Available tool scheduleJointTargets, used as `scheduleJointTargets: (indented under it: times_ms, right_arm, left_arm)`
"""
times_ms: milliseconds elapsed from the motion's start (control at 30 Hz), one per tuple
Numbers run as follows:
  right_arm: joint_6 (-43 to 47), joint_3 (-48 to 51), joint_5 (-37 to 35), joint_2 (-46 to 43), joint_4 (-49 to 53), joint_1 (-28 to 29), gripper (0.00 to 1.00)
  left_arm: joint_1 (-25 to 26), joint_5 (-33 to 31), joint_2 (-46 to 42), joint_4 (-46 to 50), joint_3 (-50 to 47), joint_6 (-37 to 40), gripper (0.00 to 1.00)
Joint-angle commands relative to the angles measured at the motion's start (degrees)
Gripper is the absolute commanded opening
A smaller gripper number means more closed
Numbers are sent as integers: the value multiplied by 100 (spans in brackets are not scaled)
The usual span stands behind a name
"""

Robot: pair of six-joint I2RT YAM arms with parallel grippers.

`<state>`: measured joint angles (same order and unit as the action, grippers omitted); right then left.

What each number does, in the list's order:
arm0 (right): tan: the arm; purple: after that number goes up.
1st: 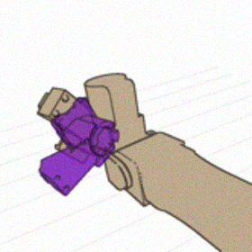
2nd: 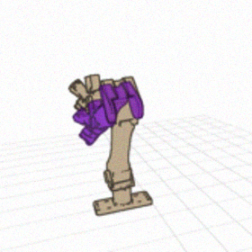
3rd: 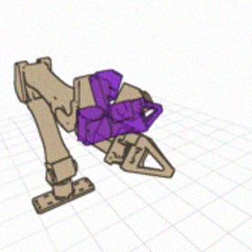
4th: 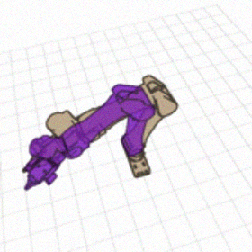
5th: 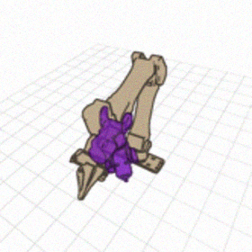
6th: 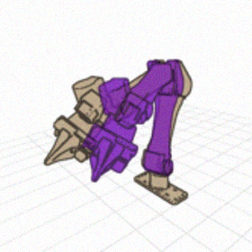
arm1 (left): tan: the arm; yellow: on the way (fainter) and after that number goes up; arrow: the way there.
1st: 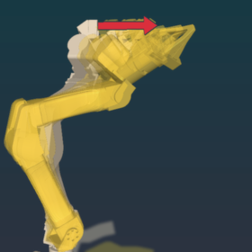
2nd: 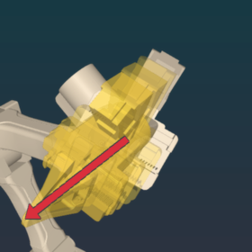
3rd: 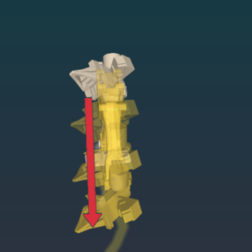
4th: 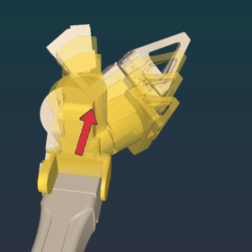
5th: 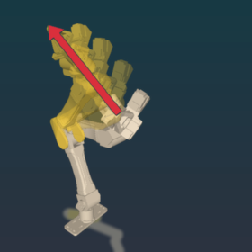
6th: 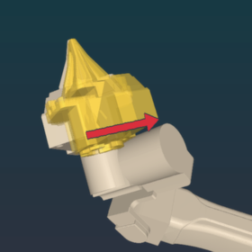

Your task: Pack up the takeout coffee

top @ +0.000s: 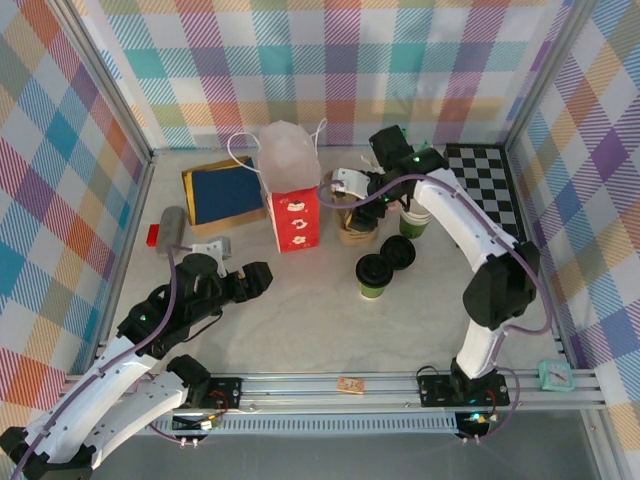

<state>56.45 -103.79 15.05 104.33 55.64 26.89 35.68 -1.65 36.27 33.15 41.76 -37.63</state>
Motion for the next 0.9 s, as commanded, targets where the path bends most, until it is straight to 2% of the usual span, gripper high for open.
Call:
scheduleJointTargets:
  times_ms: [0, 200, 867]
  right_arm:
    - [470, -441, 517, 403, 253, -98, 78]
    - [759, -1272, 552, 1201, 700, -200, 77]
    - [982, -2234, 631, 2326, 893, -479, 78]
  left_arm:
    - [-97, -101, -67, 202, 228, 151, 86]
    - [-105, -137, -87, 274, 219, 143, 86]
    - [-167, -84, 167, 131, 138, 190, 86]
